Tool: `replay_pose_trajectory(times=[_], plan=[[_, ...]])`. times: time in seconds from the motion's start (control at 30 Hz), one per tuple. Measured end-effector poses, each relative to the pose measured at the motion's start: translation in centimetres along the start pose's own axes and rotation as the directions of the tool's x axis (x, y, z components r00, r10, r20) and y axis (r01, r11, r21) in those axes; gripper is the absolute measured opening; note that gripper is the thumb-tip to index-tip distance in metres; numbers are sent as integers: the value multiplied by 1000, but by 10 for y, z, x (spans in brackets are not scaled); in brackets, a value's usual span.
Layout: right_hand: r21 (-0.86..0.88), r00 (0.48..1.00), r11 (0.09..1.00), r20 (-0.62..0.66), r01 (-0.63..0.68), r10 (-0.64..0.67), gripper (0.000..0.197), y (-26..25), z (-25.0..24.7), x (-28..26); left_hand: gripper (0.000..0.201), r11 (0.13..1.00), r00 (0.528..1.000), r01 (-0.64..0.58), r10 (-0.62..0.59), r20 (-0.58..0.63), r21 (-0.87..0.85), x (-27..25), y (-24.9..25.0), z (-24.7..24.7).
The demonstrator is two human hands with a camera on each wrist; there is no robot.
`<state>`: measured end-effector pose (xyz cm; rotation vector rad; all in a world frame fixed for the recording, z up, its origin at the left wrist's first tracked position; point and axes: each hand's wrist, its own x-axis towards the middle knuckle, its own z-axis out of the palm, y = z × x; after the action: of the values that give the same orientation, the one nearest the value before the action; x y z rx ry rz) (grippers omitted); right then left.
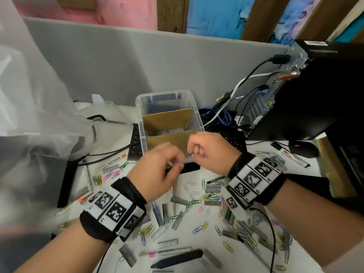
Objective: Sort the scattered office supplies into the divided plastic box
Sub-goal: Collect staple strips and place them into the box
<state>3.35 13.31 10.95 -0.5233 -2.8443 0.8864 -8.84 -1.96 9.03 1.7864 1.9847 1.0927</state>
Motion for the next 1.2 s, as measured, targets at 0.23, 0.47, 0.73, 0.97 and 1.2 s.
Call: replay_pose_trajectory(times=[0.23, 0.47, 0.73, 0.97, 1.2], plan=[[-94, 940, 946, 116, -312, 321, 17, 46, 43, -72, 17, 966, 878, 165, -235, 417, 198, -24, -17, 66], [-267, 874, 900, 259, -344, 411, 19, 67, 85, -94, 37, 801, 730, 108, -466, 500, 588, -16, -28, 103], [-322, 906, 908, 237, -267, 350, 10, 80, 101, -95, 30, 737, 693, 99, -533, 485, 668, -20, -35, 117], [362, 837, 755, 199, -546, 510, 13, 79, 76, -107, 7, 865, 766, 443, -503, 401, 237, -25, -26, 100], [802, 885, 470, 150, -369, 440, 34, 58, 43, -106, 15, 722, 810, 582, -468, 354, -375, -12, 6, 82]])
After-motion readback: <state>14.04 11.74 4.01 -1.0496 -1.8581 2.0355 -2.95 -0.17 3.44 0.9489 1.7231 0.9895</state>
